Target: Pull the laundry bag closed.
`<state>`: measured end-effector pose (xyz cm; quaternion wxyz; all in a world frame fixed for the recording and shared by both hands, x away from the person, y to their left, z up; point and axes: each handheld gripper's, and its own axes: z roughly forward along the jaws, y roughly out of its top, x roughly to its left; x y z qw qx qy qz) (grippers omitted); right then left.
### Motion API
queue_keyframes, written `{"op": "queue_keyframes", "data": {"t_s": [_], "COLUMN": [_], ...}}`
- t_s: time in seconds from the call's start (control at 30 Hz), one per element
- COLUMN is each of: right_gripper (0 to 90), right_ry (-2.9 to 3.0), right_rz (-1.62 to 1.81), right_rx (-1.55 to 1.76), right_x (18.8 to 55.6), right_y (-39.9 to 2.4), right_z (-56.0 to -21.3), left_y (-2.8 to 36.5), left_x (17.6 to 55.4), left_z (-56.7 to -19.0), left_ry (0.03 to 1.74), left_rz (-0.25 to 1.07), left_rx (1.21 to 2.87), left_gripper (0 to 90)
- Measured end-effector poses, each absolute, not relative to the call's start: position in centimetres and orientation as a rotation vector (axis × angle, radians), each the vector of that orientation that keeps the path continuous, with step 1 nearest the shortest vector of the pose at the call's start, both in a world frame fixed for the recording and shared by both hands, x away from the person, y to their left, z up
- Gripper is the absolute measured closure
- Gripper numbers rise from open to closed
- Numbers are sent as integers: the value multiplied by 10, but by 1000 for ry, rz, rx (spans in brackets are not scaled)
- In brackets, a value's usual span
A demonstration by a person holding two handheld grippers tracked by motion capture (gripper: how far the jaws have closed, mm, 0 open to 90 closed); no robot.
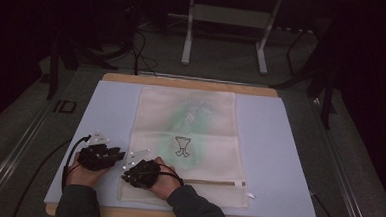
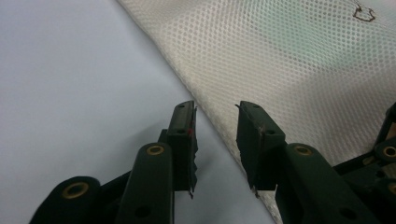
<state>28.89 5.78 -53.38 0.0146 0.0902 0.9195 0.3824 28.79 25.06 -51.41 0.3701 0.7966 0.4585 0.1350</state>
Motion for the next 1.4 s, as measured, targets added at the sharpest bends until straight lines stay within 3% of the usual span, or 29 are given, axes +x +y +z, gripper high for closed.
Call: {"op": "queue_keyframes", "data": {"t_s": [0.1,0.23,0.27,1.03,1.4], "right_gripper": [816,816,816,817,819], "right_ry": [2862,2858,2854,2839,2849], "right_rz": [1191,1193,1193,1196,1205], "right_rx": [289,291,287,304,319], "right_x": [289,288,288,286,286], "right_y": [58,58,58,57,55], "right_z": [-534,-534,-535,-535,-535], "left_y": [250,248,247,230,223], "left_x": [287,284,283,276,270], "left_z": [-514,-514,-514,-523,-521], "left_ry": [1165,1139,1130,1113,1151], "left_rz": [337,316,310,219,251], "left_rx": [2051,2075,2081,2198,2264], "left_gripper": [715,888,894,895,899]}}
